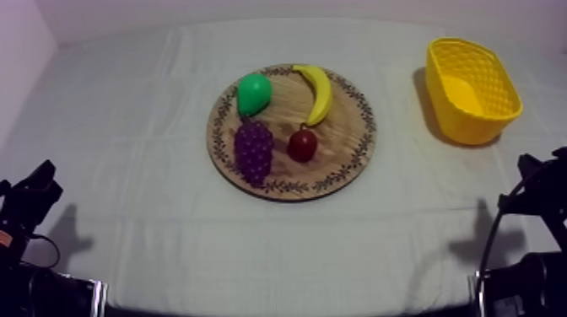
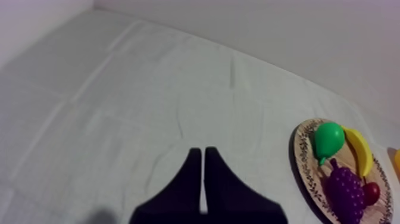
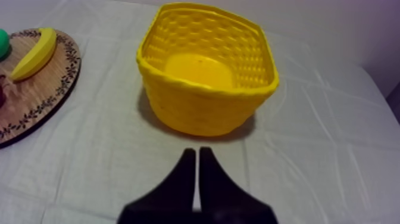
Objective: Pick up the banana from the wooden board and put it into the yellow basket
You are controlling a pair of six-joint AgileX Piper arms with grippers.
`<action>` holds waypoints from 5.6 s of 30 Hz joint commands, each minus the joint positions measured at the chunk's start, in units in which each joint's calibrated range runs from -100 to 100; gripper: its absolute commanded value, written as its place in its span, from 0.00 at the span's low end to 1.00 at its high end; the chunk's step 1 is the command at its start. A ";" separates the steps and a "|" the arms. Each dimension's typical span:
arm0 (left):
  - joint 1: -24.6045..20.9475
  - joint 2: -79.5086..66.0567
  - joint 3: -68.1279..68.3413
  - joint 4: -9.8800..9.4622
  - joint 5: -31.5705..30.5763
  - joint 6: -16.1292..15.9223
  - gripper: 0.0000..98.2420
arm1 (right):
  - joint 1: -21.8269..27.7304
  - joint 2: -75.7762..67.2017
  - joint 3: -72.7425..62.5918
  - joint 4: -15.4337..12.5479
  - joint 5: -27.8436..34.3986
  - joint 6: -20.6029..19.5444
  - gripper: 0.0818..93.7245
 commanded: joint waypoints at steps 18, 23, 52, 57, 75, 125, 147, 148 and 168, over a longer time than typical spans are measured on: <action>-0.01 -0.03 0.02 0.01 0.00 0.02 0.00 | -0.38 -0.03 -0.52 -0.31 3.06 -7.18 0.00; -0.01 -0.03 0.02 0.01 0.00 -0.01 0.00 | -0.40 -0.03 -0.52 -0.31 3.06 -7.04 0.00; -0.01 -0.03 0.02 0.01 0.00 0.02 0.00 | -14.05 43.56 -43.60 2.41 1.37 -16.45 0.00; -0.01 -0.03 0.02 0.01 0.00 0.02 0.00 | -19.09 51.81 -49.89 3.41 2.74 -18.90 0.00; -0.01 -0.03 0.02 0.01 0.00 -0.02 0.00 | -25.14 78.56 -70.75 -1.65 4.90 -17.63 0.01; -0.01 -0.03 0.02 0.01 0.00 -0.02 0.00 | -25.50 99.65 -75.67 -3.67 6.07 -14.80 0.50; -0.01 -0.03 0.02 0.01 0.00 -0.02 0.00 | -26.49 112.07 -81.48 -2.06 5.95 -15.52 0.43; -0.01 -0.03 0.02 0.01 0.00 -0.02 0.00 | -26.47 113.17 -82.04 -2.15 5.96 -15.45 0.43; -0.01 -0.03 0.02 0.01 0.00 -0.02 0.00 | -24.86 128.26 -91.42 -4.97 2.94 -13.05 0.44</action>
